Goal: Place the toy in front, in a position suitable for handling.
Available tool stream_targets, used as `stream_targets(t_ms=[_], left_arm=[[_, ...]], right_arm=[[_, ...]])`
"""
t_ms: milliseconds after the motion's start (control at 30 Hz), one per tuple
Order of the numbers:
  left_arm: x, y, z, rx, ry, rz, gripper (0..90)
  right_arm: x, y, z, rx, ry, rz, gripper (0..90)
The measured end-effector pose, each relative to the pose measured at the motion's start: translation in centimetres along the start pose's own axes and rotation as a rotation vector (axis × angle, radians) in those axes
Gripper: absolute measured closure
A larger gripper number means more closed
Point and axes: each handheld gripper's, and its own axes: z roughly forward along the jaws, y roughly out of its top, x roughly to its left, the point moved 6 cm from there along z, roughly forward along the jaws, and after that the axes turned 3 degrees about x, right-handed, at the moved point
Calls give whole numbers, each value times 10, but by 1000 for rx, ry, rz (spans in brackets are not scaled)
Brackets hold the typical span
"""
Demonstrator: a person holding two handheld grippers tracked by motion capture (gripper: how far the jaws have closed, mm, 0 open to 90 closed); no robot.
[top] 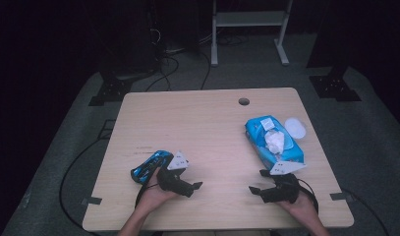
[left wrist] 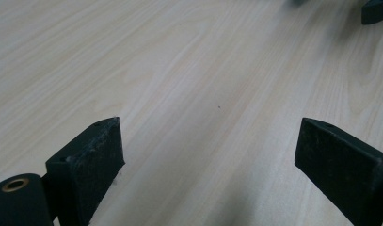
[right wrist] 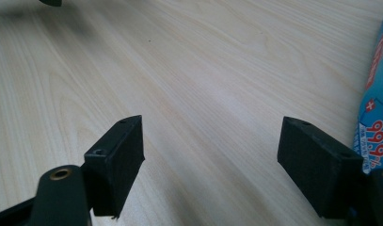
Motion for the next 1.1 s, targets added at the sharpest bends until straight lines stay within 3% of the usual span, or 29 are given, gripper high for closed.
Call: stream_targets(t_ms=[167, 333, 667, 1100], left_arm=[[4, 2, -6, 15, 22, 34, 80], [12, 6, -15, -4, 49, 46, 79], [35, 5, -40, -54, 89, 14, 79], [71, -14, -61, -29, 153, -33, 79]], right_arm=[[0, 0, 2, 9, 3, 0, 222], [2, 1, 3, 11, 1, -9, 222], [1, 1, 3, 12, 6, -4, 222], [3, 0, 2, 13, 7, -3, 222]])
